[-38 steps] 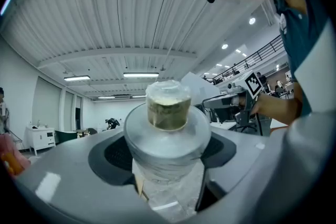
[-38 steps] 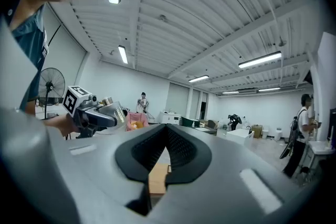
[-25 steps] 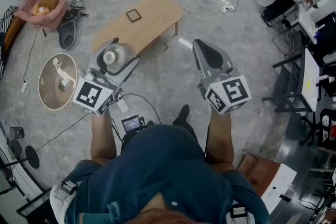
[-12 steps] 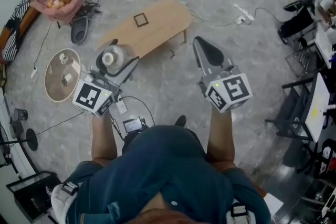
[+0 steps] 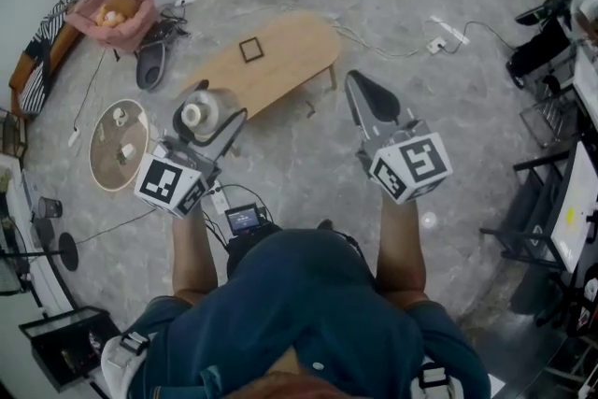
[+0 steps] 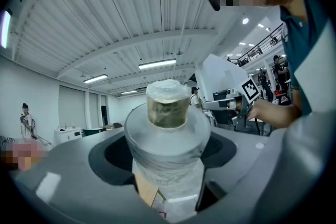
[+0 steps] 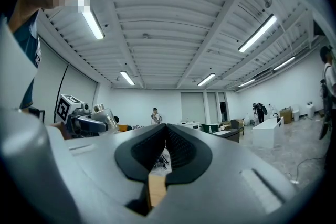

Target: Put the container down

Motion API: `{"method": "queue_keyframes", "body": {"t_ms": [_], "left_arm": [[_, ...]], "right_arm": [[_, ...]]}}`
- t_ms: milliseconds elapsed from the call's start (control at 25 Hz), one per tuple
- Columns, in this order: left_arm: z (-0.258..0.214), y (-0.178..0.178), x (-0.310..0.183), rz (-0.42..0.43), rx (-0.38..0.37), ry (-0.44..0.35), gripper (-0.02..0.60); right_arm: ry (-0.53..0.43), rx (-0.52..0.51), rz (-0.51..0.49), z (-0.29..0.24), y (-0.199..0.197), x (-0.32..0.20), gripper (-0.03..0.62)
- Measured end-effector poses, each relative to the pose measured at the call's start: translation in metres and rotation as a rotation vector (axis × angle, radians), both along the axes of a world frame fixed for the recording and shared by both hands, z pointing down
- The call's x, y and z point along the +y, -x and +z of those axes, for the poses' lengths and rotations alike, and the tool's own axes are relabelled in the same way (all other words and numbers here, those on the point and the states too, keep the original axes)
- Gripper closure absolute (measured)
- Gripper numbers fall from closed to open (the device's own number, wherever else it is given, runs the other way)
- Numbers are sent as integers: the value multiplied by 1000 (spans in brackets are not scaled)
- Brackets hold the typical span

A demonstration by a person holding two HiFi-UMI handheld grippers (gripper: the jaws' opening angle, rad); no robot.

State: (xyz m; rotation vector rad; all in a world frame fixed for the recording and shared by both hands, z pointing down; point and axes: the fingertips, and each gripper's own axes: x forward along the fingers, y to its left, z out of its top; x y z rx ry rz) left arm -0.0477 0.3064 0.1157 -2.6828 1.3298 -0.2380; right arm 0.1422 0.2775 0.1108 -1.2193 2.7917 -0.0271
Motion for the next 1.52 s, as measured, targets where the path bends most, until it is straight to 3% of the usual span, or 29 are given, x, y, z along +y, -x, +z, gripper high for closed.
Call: {"method": "queue_keyframes", "body": {"t_ms": [280, 440, 680, 880, 1120, 1320, 1520], "left_arm": [[8, -34, -33, 7, 48, 7, 245], [20, -53, -66, 51, 60, 33, 245], [22, -69, -135, 166, 95, 10, 245], [14, -50, -200, 242, 102, 1, 245], [4, -26, -271, 268, 123, -21, 245], [8, -23, -328, 340, 133, 7, 245], [22, 6, -379, 357, 179, 22, 245]], "right_arm": [[41, 16, 22, 13, -38, -24, 583], [66, 42, 62, 18, -55, -44, 583], [45, 74, 179, 8, -72, -90, 583], [38, 84, 239, 1, -47, -144, 583], [20, 115, 277, -10, -26, -204, 583], [63, 135, 354, -10, -21, -248, 583], [74, 191, 365, -7, 15, -298, 583]]}}
